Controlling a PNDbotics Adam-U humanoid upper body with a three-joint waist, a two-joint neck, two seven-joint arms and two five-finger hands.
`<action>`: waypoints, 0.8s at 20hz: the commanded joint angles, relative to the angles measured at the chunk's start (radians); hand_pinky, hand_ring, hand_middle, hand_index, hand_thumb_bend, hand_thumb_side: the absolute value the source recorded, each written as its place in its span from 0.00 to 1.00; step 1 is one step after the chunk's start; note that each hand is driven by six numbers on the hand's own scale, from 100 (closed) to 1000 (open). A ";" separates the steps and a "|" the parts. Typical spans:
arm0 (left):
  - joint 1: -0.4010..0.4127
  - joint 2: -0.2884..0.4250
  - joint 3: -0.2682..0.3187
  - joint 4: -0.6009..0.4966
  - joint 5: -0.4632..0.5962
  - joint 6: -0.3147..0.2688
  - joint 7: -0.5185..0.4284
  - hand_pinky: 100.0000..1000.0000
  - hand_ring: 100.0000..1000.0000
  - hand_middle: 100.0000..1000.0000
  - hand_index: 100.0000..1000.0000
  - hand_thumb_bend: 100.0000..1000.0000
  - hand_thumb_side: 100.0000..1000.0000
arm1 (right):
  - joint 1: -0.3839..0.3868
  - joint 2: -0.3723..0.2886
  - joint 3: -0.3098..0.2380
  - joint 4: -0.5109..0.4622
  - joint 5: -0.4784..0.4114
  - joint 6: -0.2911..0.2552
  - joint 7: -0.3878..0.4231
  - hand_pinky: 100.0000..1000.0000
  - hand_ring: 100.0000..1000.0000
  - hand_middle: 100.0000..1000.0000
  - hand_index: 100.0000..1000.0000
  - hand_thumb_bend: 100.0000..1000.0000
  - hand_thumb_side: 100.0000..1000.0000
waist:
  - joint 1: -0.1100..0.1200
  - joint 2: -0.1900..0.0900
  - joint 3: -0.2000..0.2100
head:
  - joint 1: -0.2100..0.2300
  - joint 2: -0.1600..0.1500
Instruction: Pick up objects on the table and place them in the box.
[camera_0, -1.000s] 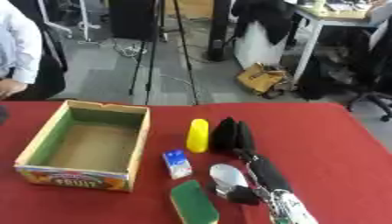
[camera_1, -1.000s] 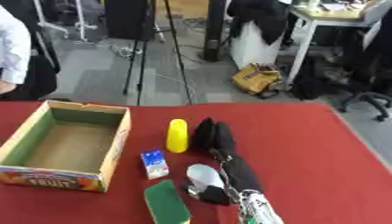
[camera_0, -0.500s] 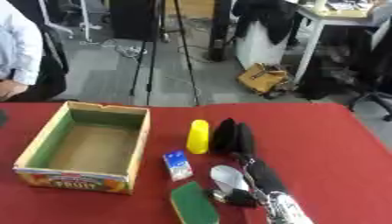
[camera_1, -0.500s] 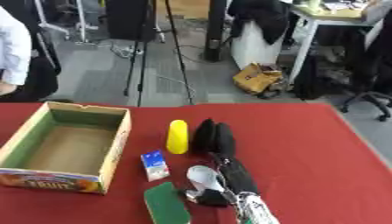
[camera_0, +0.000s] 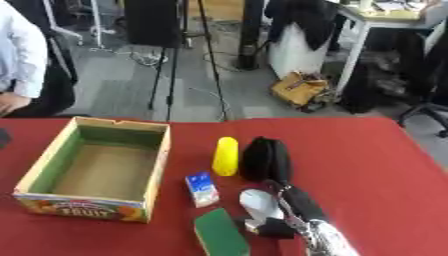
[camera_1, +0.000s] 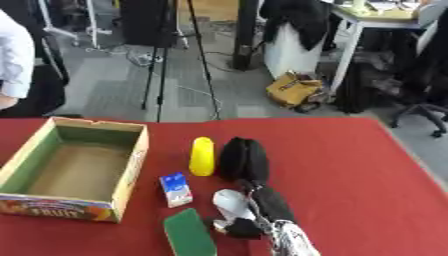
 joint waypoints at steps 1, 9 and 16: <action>-0.013 0.004 0.001 -0.018 0.005 0.000 -0.004 0.93 0.78 0.75 0.76 0.00 0.68 | -0.017 -0.021 -0.007 -0.017 -0.017 0.001 0.008 0.89 0.94 0.82 0.94 0.69 0.74 | 0.005 -0.014 -0.002 | -0.002 -0.008; -0.013 0.004 0.002 -0.018 0.006 0.000 -0.006 0.93 0.78 0.75 0.76 0.00 0.68 | -0.019 -0.025 -0.005 -0.018 -0.016 0.001 0.016 0.89 0.94 0.80 0.91 0.68 0.75 | 0.006 -0.015 -0.004 | 0.000 -0.014; -0.013 0.004 0.004 -0.018 0.006 0.002 -0.007 0.93 0.78 0.75 0.76 0.00 0.68 | -0.017 -0.025 0.001 -0.020 -0.005 -0.009 0.013 0.89 0.94 0.77 0.87 0.66 0.72 | 0.006 -0.016 -0.011 | 0.004 -0.010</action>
